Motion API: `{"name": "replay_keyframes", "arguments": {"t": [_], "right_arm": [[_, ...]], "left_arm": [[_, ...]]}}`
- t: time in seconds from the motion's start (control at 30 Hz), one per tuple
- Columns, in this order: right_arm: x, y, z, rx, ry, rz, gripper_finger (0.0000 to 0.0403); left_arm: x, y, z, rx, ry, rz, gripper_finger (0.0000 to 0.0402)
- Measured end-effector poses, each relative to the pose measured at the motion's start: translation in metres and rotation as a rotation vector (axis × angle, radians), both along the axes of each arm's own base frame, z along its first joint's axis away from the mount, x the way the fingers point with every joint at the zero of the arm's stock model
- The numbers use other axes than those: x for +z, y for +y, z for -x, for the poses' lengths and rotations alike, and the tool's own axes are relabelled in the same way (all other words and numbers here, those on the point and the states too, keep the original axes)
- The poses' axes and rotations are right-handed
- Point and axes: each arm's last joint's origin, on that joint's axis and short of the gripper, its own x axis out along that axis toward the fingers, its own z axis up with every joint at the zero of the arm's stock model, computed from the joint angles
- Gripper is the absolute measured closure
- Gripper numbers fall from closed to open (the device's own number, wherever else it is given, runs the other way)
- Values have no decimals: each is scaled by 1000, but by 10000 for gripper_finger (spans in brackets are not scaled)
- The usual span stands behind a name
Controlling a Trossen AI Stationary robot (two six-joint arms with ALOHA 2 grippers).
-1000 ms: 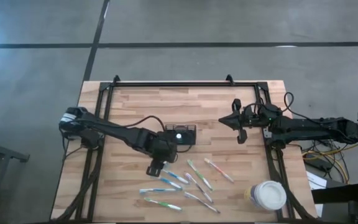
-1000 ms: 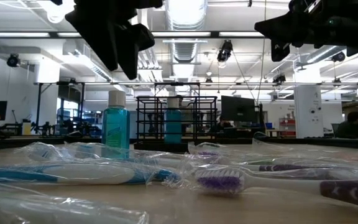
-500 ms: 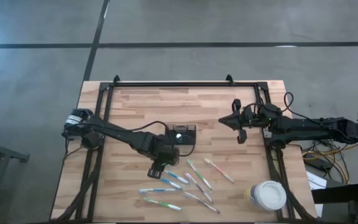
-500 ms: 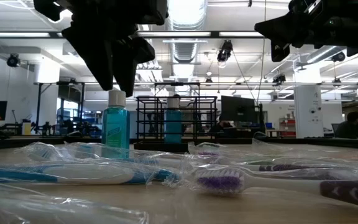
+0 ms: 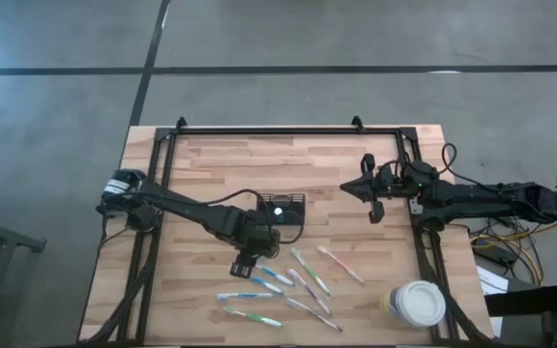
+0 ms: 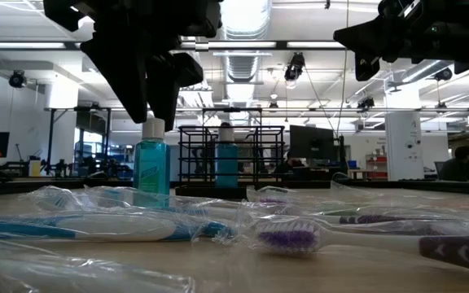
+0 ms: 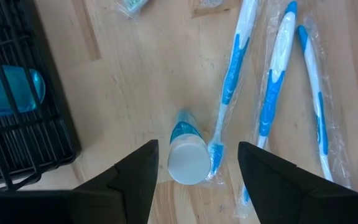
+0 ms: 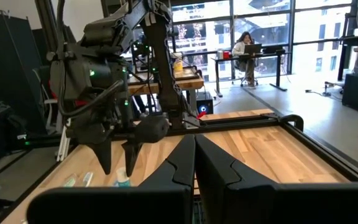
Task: Pick & Place toothbrushing station
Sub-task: Put the blue mouthwash into the black mesh organizer
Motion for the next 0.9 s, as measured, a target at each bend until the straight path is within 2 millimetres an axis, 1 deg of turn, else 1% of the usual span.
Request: {"name": "replay_keyframes", "arguments": {"t": [0.17, 0.27, 0.77, 0.83, 0.9], "right_arm": [[0, 0, 0, -1, 0, 7, 394], [0, 0, 0, -1, 0, 9, 394], [0, 0, 0, -1, 0, 8, 394], [0, 0, 0, 0, 0, 7, 394], [0, 0, 0, -1, 0, 7, 394]], "left_arm": [[-5, -1, -2, -1, 15, -2, 178], [-7, -1, -3, -3, 17, -3, 186], [-7, -1, -3, -17, 11, -8, 294], [-7, -1, -3, -25, 10, -11, 303], [-6, -1, -3, -36, 8, -13, 303]]}}
